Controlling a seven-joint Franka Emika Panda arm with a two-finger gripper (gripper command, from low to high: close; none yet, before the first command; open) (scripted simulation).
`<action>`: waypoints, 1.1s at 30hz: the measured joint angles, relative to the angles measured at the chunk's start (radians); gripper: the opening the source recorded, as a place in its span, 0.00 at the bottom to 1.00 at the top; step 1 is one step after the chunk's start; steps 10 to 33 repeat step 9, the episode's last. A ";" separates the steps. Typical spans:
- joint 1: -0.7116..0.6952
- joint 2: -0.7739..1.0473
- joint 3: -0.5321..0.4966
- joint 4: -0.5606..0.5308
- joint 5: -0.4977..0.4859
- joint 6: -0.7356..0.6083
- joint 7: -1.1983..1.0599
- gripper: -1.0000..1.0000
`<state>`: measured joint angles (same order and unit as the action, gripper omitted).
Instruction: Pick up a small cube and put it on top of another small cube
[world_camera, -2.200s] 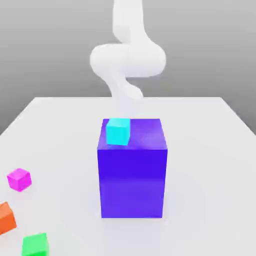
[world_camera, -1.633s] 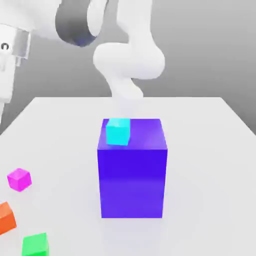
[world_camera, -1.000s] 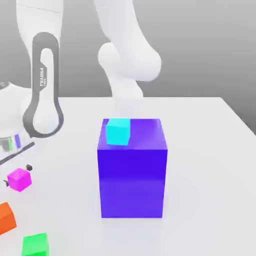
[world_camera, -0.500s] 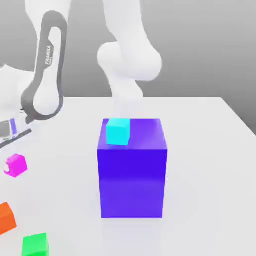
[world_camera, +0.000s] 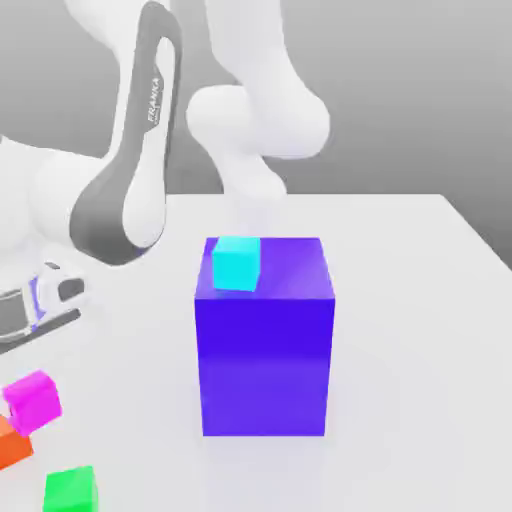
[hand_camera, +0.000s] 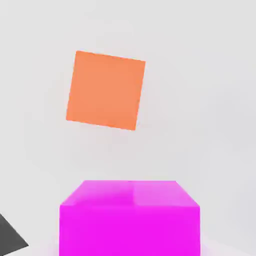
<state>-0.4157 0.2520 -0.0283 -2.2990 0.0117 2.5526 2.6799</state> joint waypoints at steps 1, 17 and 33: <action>0.020 0.006 0.006 0.019 -0.003 -0.013 0.043 0.00; 0.038 0.147 0.013 0.046 0.000 0.102 0.080 1.00; 0.038 0.147 0.013 0.046 0.000 0.102 0.080 1.00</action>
